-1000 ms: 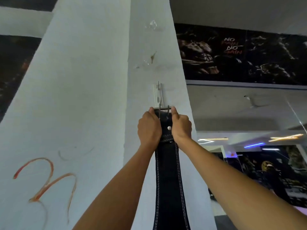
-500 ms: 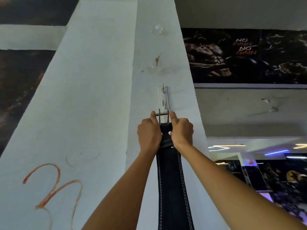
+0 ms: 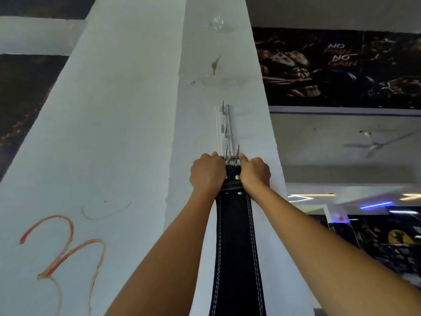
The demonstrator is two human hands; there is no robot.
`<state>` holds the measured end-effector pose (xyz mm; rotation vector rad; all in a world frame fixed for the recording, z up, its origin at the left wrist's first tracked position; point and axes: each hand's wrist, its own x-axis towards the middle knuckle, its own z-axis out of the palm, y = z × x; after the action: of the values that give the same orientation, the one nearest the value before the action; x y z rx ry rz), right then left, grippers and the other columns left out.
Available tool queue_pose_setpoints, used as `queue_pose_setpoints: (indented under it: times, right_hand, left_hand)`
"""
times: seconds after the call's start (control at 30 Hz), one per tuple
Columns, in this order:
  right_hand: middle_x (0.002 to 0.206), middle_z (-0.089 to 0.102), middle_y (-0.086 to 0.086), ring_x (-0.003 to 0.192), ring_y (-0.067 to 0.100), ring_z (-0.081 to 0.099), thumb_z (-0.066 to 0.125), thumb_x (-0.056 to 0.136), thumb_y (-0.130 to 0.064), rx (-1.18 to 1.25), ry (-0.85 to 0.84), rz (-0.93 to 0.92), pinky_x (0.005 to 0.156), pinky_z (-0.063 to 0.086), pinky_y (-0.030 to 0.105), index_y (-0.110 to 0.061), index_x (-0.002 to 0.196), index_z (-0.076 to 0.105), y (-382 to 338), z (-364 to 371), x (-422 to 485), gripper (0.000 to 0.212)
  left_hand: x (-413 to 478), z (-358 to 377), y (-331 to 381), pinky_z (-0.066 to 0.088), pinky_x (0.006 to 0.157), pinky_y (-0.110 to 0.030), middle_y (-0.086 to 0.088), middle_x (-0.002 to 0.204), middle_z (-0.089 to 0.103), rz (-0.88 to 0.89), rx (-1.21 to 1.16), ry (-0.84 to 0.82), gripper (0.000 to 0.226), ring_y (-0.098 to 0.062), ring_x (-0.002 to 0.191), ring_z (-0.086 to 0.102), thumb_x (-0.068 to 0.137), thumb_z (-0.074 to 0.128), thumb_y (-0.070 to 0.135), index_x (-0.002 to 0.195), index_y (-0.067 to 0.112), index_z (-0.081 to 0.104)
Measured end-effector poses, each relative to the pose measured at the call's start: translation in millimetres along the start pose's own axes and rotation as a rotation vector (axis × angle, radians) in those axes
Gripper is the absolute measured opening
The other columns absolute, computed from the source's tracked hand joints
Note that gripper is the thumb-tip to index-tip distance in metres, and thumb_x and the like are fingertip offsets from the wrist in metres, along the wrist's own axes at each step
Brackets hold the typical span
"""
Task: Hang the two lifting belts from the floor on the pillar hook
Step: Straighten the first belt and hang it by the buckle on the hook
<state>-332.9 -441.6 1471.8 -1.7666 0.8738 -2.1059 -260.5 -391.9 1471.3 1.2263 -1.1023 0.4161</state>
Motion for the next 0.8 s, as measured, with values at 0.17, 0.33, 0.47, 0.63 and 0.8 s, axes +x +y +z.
queue_pose_setpoints:
  times: [0.17,0.33,0.47,0.63,0.8]
  right_hand:
    - [0.094,0.063,0.017,0.083,0.03,0.055,0.031,0.097,-0.044,-0.038,-0.023,-0.101,0.068,0.035,0.033,-0.01,0.068,0.048,4.6,-10.4,-21.6,0.048]
    - [0.095,0.065,0.004,0.088,0.019,0.061,0.044,0.092,-0.044,0.341,-0.199,-0.16,0.077,0.047,0.03,-0.017,0.107,0.059,18.0,-19.5,-38.8,0.034]
    - [0.089,0.068,0.005,0.085,0.02,0.064,0.059,0.085,-0.04,0.302,-0.283,-0.131,0.073,0.048,0.027,-0.01,0.097,0.062,16.7,-26.4,-29.2,0.032]
    - [0.084,0.07,0.009,0.08,0.025,0.066,0.068,0.076,-0.042,0.335,-0.298,0.008,0.077,0.052,0.037,-0.01,0.083,0.063,9.7,-24.7,-22.4,0.033]
    - [0.076,0.068,0.009,0.078,0.032,0.067,0.073,0.07,-0.027,0.444,-0.229,0.202,0.08,0.056,0.044,-0.013,0.063,0.056,2.3,-17.3,-15.3,0.023]
  left_hand:
    - [-16.5,3.8,-15.3,0.032,0.072,-0.032,-0.015,0.108,0.058,0.068,-0.049,0.033,0.038,-0.034,0.102,0.054,0.102,0.023,0.025,0.125,0.01,0.048]
    - [-37.7,-3.2,-26.0,0.042,0.064,-0.029,0.006,0.075,0.058,0.116,-0.365,0.002,0.041,-0.016,0.075,0.059,0.092,0.043,0.053,0.099,0.014,0.052]
    - [-28.4,-4.3,-22.7,0.051,0.073,-0.037,-0.003,0.081,0.064,0.029,-0.367,0.002,0.04,-0.022,0.079,0.064,0.081,0.061,0.053,0.081,0.014,0.052]
    - [-14.7,-6.1,-15.4,0.056,0.078,-0.047,-0.011,0.082,0.064,-0.221,-0.572,-0.104,0.029,-0.033,0.086,0.068,0.073,0.071,0.032,0.071,0.014,0.049]
    - [-10.1,-17.4,-12.2,0.044,0.044,-0.023,-0.008,0.07,0.061,-0.273,-0.652,-0.247,0.028,-0.02,0.056,0.059,0.078,0.074,0.019,0.074,0.01,0.047]
